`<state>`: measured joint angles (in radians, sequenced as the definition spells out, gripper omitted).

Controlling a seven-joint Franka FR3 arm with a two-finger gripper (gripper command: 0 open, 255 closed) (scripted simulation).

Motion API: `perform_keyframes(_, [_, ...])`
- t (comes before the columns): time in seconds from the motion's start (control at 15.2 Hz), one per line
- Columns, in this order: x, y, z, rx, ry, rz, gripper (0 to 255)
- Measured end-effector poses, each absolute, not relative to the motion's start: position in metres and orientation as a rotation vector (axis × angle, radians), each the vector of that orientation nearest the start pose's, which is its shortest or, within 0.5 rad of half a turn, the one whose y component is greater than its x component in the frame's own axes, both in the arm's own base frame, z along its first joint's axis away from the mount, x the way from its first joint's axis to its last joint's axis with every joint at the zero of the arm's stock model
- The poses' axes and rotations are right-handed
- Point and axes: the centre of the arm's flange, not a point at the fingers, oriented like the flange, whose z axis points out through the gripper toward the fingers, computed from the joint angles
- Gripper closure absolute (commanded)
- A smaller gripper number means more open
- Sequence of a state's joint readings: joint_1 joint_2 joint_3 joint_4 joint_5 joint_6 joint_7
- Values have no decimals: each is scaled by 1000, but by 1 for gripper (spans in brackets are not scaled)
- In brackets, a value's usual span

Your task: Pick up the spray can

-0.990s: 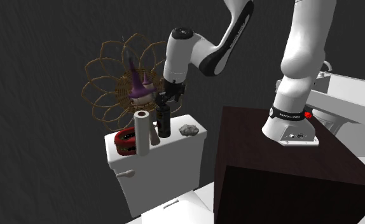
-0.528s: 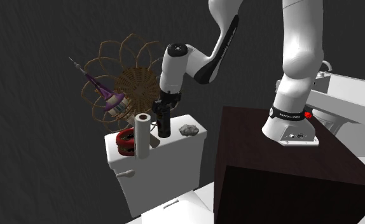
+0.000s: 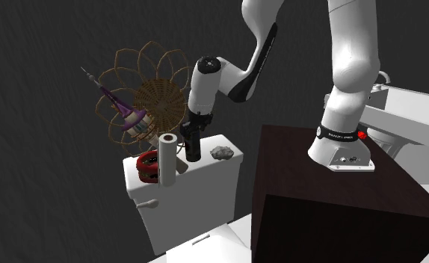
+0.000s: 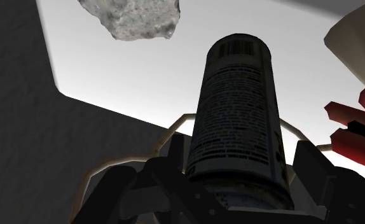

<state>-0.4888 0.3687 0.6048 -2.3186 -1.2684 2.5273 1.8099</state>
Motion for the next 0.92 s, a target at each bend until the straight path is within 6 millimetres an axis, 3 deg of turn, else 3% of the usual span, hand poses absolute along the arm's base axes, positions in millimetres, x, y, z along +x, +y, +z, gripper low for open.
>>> perform_keyframes(0.46, [501,79,204,-3159,1049,-667,255])
perform_keyframes(0.92, [500,79,237,-3160,1051,-666,255])
